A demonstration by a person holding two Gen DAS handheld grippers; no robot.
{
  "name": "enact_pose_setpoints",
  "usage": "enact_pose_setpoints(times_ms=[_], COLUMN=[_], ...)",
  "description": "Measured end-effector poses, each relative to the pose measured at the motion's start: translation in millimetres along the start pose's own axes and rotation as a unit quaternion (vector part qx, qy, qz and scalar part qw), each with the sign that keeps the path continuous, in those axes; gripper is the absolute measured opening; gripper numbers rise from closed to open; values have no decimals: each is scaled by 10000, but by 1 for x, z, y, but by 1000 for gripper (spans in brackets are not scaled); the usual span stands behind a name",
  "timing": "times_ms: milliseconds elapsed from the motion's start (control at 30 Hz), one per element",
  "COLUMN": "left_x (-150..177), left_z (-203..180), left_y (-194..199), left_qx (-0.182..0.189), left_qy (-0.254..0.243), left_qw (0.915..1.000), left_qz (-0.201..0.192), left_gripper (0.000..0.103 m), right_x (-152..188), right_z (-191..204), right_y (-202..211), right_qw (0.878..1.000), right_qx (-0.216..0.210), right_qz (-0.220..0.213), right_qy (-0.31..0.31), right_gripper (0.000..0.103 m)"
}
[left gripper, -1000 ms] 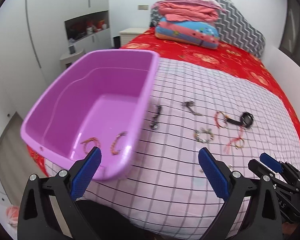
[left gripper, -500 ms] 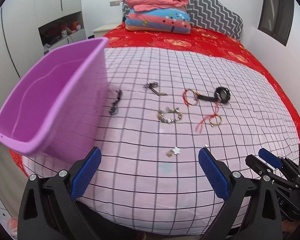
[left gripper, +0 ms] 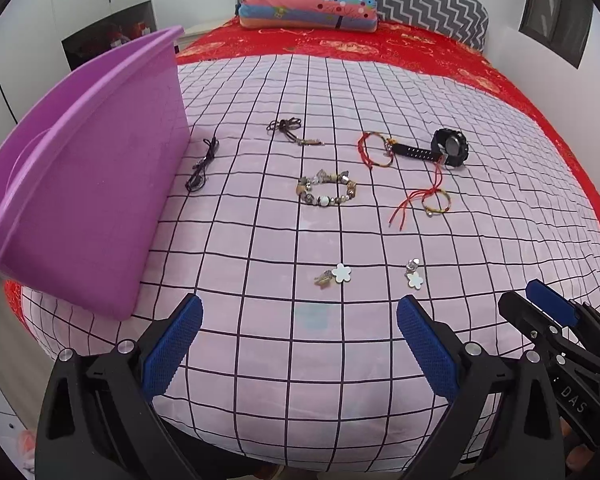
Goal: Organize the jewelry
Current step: 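Move the right tool to the white flower charm and close on it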
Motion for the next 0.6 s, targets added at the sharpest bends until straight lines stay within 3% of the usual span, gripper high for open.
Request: enact_pose_setpoints(times_ms=[600], left_x=[-6], left_z=[9], left_y=[-45], left_qx=[110], left_qy=[203], left_qw=[9991], left_qz=[353], left_gripper=[96], right_x=[-9], right_z=[0], right_y=[-45], right_qw=[9993], right_qx=[103], right_qz=[348], right_qy=[54], right_gripper=[50])
Point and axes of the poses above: each gripper's, at about its wrist camera, not at the fingertips, and y roughly against the way its jaws point, z to its left, x to its underside, the point moved 1 cm from there along -y, roughly the way its jaws point, and after that the axes turned 14 degrees about z, right-handed, at the moved point
